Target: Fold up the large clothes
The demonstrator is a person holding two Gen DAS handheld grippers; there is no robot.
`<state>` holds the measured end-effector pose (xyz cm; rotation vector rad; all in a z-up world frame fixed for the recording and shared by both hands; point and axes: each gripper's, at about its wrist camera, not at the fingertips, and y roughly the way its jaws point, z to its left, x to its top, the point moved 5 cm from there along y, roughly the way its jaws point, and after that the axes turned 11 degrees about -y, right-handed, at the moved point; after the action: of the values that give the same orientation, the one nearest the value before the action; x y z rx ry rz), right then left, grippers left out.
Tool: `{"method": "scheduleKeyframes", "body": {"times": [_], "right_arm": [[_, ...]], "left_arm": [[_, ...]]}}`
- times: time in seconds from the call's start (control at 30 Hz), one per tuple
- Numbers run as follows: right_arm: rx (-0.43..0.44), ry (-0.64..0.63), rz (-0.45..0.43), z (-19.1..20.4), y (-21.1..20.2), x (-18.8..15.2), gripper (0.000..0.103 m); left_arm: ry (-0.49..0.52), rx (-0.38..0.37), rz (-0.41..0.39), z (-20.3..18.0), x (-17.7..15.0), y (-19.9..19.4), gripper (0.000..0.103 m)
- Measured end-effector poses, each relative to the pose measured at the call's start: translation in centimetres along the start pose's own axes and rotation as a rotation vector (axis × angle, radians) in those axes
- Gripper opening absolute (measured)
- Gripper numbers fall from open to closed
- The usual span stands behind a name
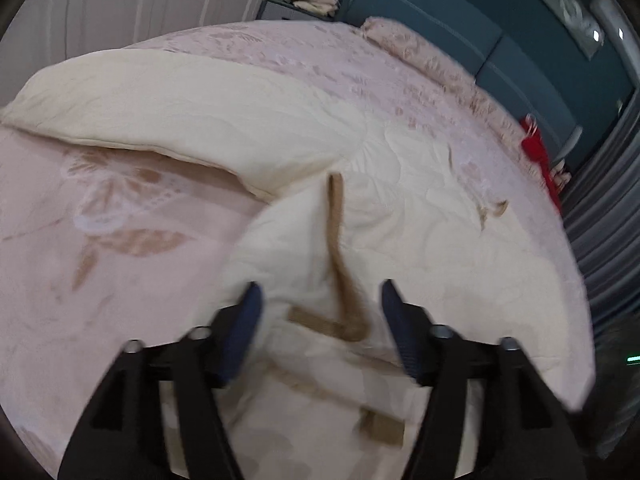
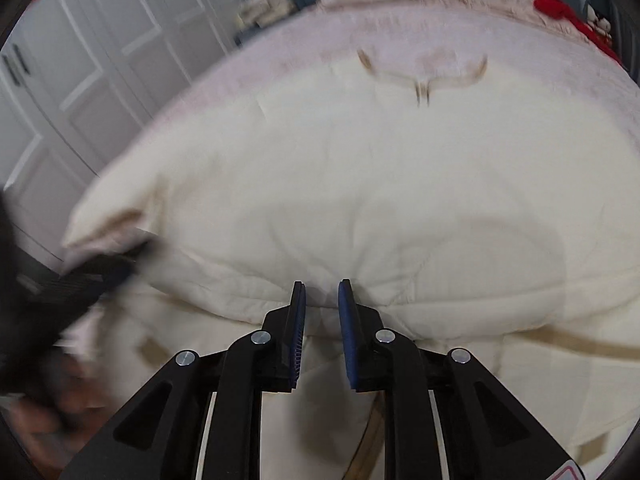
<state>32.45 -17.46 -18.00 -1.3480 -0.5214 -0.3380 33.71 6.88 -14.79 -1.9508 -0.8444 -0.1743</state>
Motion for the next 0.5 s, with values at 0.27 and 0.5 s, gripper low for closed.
{"method": "scheduleKeyframes", "body": {"times": [0.27, 0.5], "right_arm": [[0.007, 0.030, -0.040, -0.8, 0.7, -0.9, 0.011], [-0.018, 0.093, -0.056, -0.2, -2.5, -1.6, 0.022]], "left_arm": [[-0.247, 0.057, -0.101, 13.3, 7.7, -5.6, 0.082], [-0.505, 0.162, -0.158, 25.1, 16.3, -5.2, 0.076]]}}
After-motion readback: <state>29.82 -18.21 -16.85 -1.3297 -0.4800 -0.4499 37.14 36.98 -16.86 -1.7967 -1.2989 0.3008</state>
